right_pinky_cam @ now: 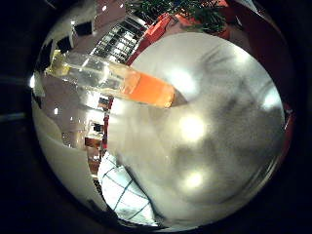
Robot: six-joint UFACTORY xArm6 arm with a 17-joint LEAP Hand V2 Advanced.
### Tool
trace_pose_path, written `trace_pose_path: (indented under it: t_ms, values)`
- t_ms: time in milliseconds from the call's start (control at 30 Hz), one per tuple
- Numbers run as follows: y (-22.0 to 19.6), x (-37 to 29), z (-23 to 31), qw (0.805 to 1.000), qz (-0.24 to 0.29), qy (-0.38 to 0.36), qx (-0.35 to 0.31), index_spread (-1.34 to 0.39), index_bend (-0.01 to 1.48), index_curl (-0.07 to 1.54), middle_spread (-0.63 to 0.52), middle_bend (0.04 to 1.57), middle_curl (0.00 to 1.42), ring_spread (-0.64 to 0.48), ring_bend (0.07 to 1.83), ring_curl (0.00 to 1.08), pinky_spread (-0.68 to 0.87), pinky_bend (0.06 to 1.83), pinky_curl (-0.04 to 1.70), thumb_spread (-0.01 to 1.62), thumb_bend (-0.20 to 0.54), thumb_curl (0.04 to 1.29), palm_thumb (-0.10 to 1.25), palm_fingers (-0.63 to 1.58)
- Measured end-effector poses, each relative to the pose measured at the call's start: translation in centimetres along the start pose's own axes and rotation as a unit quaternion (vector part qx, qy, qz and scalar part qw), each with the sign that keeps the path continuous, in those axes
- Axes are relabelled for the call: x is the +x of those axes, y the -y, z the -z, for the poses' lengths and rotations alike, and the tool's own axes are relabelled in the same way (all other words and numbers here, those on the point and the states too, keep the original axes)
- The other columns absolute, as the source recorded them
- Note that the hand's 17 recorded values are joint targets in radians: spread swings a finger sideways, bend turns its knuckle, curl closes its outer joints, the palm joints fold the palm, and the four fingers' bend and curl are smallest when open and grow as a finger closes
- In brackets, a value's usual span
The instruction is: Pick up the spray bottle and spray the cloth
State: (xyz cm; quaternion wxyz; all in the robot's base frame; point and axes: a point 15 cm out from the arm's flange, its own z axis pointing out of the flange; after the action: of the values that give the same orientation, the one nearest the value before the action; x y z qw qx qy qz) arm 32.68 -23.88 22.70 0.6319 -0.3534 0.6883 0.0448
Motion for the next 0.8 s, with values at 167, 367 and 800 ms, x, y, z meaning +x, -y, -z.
trace_pose_path:
  t_ms: [167, 367, 800]
  values:
    - [0.0, -0.8, 1.1, 1.0, 0.001, 0.018, 0.011, -0.38, 0.74, 0.86, -0.21, 1.09, 0.85, -0.25, 1.29, 0.68, -0.32, 1.08, 0.87, 1.0, -0.016, 0.55, 0.95, 0.99]
    - [0.1, -0.8, 2.2, 1.0, -0.002, 0.022, 0.02, -0.38, 0.72, 0.92, -0.2, 1.11, 0.87, -0.25, 1.3, 0.69, -0.33, 1.08, 0.94, 0.97, -0.019, 0.58, 0.93, 0.97]
    - [0.0, -0.9, 2.3, 1.0, 0.004, 0.023, 0.021, -0.39, 0.24, 0.92, -0.19, 0.9, 0.82, -0.25, 1.33, 0.66, -0.41, 1.07, 0.95, 0.96, -0.026, 0.57, 0.82, 0.59]
